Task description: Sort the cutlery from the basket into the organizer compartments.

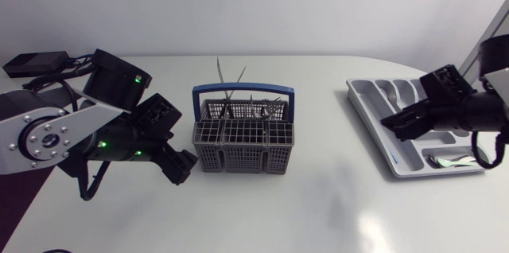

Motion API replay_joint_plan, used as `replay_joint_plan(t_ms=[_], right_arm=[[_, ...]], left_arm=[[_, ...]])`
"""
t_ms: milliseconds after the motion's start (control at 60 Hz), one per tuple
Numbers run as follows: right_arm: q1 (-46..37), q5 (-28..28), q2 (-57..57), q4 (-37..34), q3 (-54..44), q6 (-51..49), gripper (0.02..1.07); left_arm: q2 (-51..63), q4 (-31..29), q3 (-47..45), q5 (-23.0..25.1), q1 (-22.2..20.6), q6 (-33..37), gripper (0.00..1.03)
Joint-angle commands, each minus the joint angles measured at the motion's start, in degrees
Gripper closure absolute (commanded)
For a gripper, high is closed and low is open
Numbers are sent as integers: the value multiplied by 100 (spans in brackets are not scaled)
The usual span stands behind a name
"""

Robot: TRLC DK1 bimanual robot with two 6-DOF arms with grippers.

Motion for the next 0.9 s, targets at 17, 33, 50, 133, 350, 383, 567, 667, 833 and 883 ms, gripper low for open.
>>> replay_joint_plan(t_ms=[17,33,50,133,350,383,567,667,833,883], right_arm=[[640,51,207,49,267,672,32],[719,42,269,76,302,733,32],[772,42,313,111,329,768,32],[1159,25,629,313,540,1032,40],[1668,-195,1306,533,1005,1463,73],[1704,-248,1403,585,1058,1515,79],[1932,-643,2132,577,1638,1744,101],[2029,-810,2457,559,1946,1946,101],[2134,-1144,2809,462,2341,2130,102],[2213,-1206,2879,410,2394,2139,101]], left_arm=[[-32,-23,-171,64,195,177,6],[-32,-14,-189,64,204,194,6],[-32,-14,-197,64,213,194,6],[-32,56,-285,64,274,212,7],[47,100,-461,354,520,291,20],[56,100,-479,424,555,318,27],[249,258,-461,758,643,344,71],[513,267,-329,1040,617,335,79],[856,267,-180,1268,626,326,86],[1005,267,-118,1400,714,326,89]])
